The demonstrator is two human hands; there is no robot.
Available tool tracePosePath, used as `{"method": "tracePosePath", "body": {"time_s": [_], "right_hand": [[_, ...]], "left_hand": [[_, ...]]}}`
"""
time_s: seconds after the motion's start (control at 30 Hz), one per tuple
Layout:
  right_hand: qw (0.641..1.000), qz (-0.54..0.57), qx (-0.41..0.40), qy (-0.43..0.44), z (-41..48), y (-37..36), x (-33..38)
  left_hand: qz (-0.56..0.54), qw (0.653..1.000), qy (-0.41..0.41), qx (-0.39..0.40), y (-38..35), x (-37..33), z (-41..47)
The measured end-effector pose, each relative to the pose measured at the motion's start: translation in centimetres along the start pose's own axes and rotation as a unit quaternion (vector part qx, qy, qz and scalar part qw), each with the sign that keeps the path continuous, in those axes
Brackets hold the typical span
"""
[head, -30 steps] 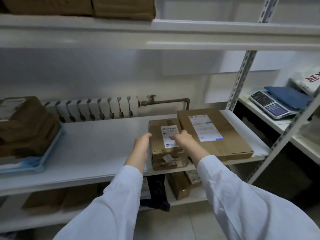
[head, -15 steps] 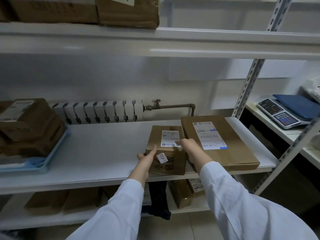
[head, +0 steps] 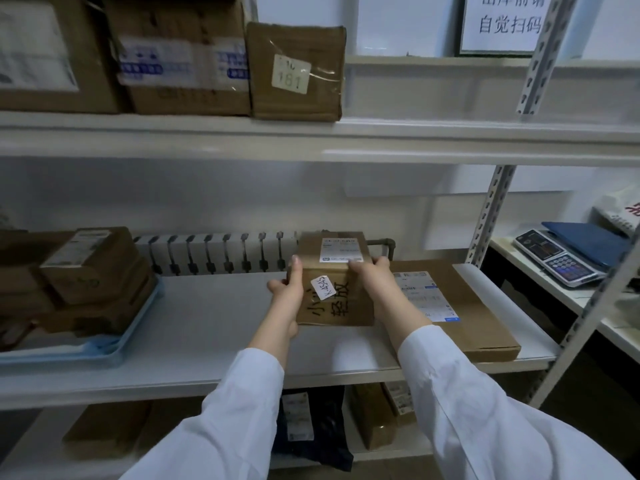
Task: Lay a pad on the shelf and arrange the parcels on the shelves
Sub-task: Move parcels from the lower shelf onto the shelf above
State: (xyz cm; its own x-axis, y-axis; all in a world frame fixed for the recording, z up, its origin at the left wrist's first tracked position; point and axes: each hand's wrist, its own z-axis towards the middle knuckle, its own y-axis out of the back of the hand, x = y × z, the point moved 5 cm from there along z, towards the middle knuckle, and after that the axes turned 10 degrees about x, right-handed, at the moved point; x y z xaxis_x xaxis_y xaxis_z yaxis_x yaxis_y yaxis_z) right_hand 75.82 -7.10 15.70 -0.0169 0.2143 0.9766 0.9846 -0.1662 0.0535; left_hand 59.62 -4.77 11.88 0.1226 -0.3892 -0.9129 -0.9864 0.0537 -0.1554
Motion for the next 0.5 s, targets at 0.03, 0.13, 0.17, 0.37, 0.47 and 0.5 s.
{"method": "tracePosePath", "body": {"time_s": [0.03,0.13,0.17,0.37,0.47,0.5], "right_hand": [[1.000,0.008,-0.001,0.006,-0.5,-0.3,0.6],[0.999,0.027,-0.005,0.024,-2.0,-1.2,2.5],[0.999,0.022,-0.010,0.038,-2.8,-1.6,3.4],[0.996,-0.001,-0.046,0.082,-6.7,-3.7,6.3],[0.993,-0.023,-0.081,0.082,-8.4,-4.7,6.7],[0.992,-0.020,-0.090,0.081,-8.8,-5.0,6.8]], "left_hand": [[0.010,1.000,-0.016,0.000,0.2,-0.9,-0.5],[0.027,0.998,-0.056,-0.003,1.0,-3.0,-2.0],[0.030,0.997,-0.066,-0.003,1.4,-3.7,-2.8],[0.020,0.998,-0.065,0.008,4.1,-6.0,-7.1],[-0.015,0.998,-0.054,0.012,5.9,-6.3,-8.9],[-0.029,0.998,-0.053,0.013,6.5,-6.5,-9.4]]}}
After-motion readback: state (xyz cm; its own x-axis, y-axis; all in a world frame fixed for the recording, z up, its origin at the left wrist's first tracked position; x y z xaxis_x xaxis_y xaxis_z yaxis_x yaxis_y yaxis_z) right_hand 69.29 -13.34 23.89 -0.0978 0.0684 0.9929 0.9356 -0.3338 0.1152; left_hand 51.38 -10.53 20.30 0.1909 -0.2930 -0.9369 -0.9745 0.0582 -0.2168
